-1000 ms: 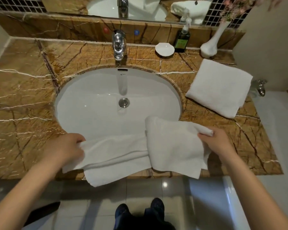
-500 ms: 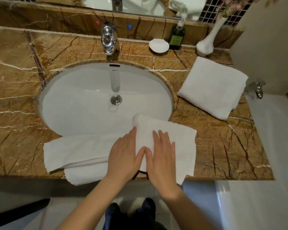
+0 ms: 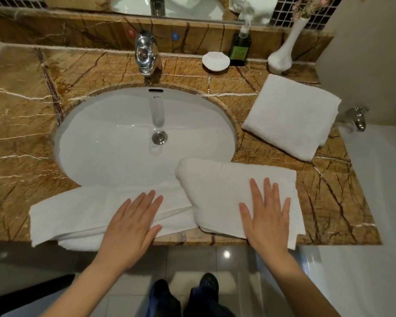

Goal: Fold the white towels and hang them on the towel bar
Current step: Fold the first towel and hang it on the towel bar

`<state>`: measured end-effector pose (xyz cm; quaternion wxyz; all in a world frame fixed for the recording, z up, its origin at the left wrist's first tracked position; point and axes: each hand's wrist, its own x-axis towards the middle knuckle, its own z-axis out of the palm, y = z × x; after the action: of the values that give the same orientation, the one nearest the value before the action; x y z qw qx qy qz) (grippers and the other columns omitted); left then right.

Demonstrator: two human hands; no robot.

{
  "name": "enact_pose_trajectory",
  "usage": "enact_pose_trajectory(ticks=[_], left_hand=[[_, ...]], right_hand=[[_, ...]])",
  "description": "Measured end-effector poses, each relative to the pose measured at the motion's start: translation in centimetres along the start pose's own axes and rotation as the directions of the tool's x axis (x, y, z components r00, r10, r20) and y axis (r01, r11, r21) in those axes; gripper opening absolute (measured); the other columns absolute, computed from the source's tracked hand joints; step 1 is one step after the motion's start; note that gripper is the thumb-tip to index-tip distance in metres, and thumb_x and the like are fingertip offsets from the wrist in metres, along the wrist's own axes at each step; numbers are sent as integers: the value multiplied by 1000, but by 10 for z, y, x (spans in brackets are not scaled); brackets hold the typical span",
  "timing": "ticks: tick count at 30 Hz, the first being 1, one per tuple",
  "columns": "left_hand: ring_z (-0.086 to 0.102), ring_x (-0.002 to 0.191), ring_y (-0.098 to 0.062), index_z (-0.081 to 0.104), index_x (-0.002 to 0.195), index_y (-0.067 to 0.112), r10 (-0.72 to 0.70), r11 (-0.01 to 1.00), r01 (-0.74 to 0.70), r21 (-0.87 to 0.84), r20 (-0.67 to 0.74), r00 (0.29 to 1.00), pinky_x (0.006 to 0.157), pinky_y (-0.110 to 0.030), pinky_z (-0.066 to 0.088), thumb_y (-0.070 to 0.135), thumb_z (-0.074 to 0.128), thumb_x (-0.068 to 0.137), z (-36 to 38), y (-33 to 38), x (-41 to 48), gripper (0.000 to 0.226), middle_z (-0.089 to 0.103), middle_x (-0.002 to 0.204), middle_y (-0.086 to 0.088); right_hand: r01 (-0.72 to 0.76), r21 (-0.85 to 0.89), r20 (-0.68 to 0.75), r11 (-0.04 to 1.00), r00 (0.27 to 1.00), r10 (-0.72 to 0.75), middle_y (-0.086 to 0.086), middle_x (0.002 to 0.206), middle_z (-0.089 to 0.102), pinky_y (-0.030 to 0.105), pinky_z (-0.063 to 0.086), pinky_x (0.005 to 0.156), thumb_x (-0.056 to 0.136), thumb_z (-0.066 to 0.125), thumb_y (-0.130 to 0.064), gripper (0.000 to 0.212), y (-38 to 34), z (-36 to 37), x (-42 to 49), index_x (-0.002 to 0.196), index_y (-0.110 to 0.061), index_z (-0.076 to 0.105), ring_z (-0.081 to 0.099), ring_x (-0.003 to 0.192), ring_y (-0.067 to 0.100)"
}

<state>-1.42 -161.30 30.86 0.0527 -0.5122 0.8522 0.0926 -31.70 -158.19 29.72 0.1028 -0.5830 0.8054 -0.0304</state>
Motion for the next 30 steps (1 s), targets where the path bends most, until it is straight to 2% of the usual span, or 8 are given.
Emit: enact_pose_trajectory(ticks=[3,7,9,11,13,18,26,30], left_hand=[[52,125,-23,55,131,21,35,999,-35,-14,-1,999,108,-36,21,49,28,94,-14,-20,-5,54,52,139,-4],[61,80,-24,68,78,17,5,995,-23,-92,-191,982,88,-37,37,40,28,96,-42,-11,46,50,68,84,2],[60,85,-26,67,88,15,-27,985,-18,-172,-257,966,84,-37,40,33,30,95,-44,14,75,42,68,89,-1],[55,114,-28,60,119,15,-94,962,36,-270,-208,974,101,-40,37,35,30,97,-31,42,91,43,62,122,-7],[33,138,-26,34,145,18,-148,948,113,-298,-99,984,116,-41,21,42,22,98,-12,57,93,54,36,150,-9],[24,143,-22,2,152,19,-119,972,108,-210,-40,992,116,-37,15,65,6,90,10,42,72,77,20,156,-11],[42,133,-28,27,149,18,22,999,-20,-29,57,998,112,-36,16,56,16,95,-2,-2,33,67,35,150,-9],[36,137,-27,32,147,18,17,998,-15,-61,38,999,113,-38,13,57,19,92,-11,8,36,69,34,151,-9]], right_hand=[[-22,45,-21,999,1000,23,6,161,5,47,-8,118,93,16,-57,65,5,-4,-8,152,-31,12,-8,148,20],[48,108,-126,993,991,-35,7,159,17,46,-4,119,97,19,-48,58,-18,-9,10,149,-22,26,4,148,20],[73,130,-107,989,992,-60,6,160,14,46,-4,119,100,22,-44,55,-33,-6,22,150,-23,23,3,148,19],[65,107,-50,992,997,-59,5,161,6,46,-7,119,99,22,-45,56,-41,1,27,152,-26,15,-2,148,19],[68,49,-29,996,997,-66,4,161,1,46,-9,118,99,20,-48,58,-38,8,28,152,-28,10,-4,148,20],[121,4,-15,993,993,-121,0,161,1,48,-9,118,95,10,-55,61,-18,7,25,152,-34,7,-3,148,19],[74,-23,-11,997,997,-75,-2,161,2,49,-7,118,94,6,-57,59,13,-3,34,150,-38,2,-5,148,19],[121,3,6,993,993,-121,-1,160,-4,49,-11,117,95,6,-58,61,4,-1,35,151,-37,-1,-10,147,18]])
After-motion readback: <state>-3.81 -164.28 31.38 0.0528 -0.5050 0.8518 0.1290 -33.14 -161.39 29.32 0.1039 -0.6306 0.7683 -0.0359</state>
